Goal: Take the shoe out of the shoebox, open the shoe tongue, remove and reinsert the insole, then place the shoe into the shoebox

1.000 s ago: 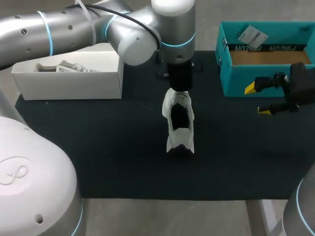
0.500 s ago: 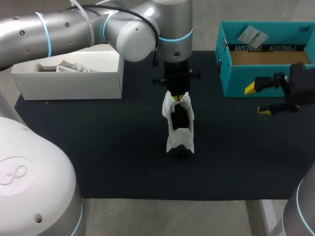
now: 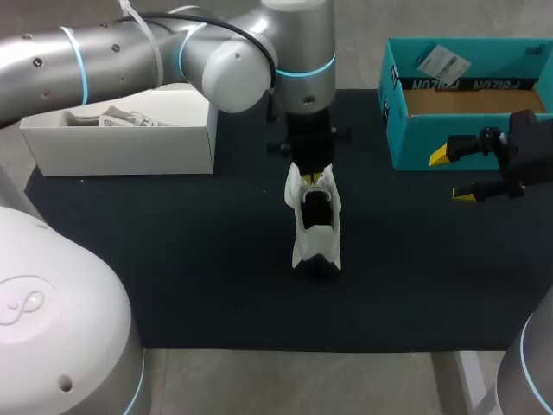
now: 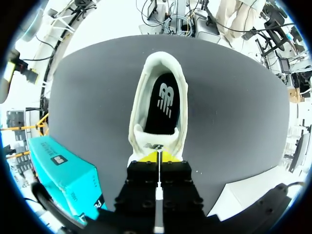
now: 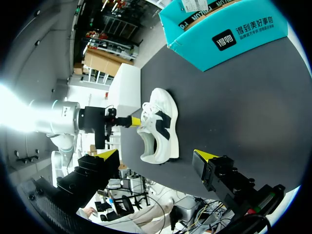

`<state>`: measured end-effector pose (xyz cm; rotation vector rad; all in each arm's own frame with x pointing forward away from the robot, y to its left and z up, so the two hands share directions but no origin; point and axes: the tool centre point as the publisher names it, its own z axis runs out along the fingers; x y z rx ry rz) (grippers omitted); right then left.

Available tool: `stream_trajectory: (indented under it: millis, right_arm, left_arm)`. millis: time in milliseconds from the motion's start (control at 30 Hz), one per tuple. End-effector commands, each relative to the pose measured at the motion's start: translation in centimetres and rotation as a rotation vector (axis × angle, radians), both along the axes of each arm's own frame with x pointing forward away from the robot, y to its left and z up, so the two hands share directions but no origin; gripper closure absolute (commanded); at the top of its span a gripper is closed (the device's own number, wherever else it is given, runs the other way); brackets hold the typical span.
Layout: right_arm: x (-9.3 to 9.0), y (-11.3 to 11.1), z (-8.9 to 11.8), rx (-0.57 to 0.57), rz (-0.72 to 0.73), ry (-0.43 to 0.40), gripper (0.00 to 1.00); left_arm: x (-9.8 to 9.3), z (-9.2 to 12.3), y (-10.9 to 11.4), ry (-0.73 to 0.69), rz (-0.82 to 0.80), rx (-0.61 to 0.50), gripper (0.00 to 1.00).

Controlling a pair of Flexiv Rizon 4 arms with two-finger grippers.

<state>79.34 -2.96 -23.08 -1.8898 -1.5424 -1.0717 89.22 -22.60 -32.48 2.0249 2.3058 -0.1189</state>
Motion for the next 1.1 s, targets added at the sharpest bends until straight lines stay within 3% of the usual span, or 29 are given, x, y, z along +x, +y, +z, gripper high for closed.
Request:
stream_trajectory:
  millis: [33, 133, 233, 300, 867, 933, 1000, 1033, 1100]
  right_arm:
    - [0.0, 0.1, 0.0, -0.003, -0.002, 0.002, 0.0]
    - [0.0, 0.1, 0.0, -0.003, -0.002, 0.002, 0.0]
    - [0.0, 0.1, 0.0, -0.003, -0.002, 0.002, 0.0]
    - [0.0, 0.1, 0.0, -0.003, -0.002, 0.002, 0.0]
    - [0.0, 0.1, 0.0, -0.003, -0.002, 0.002, 0.0]
    - [0.0, 0.1, 0.0, -0.003, -0.002, 0.002, 0.0]
    - [0.0, 0.1, 0.0, -0.003, -0.002, 0.002, 0.0]
    - [0.0, 0.1, 0.0, -0.003, -0.002, 0.002, 0.0]
    - [0.0, 0.1, 0.0, -0.003, -0.002, 0.002, 0.0]
  left_arm:
    - [-0.9, -1.2, -0.1, 0.031, 0.011, -0.011, 1.0]
    - [-1.9, -2.0, 0.0, 0.044, 0.022, -0.013, 1.0]
    - [-2.8, -1.5, 0.1, 0.071, 0.042, -0.024, 1.0]
    - [-2.7, 0.0, 0.3, 0.085, 0.087, -0.045, 1.0]
    - [-2.7, 0.0, 0.3, 0.085, 0.087, -0.045, 1.0]
    - [-2.9, 1.2, 0.1, 0.156, 0.419, -0.002, 1.0]
    - [-3.2, 2.4, 1.1, 0.144, 0.821, 0.139, 1.0]
    - [-3.7, 2.7, 1.5, 0.124, 0.961, 0.261, 1.0]
    - [-4.3, 3.1, 1.3, 0.063, 0.922, 0.259, 1.0]
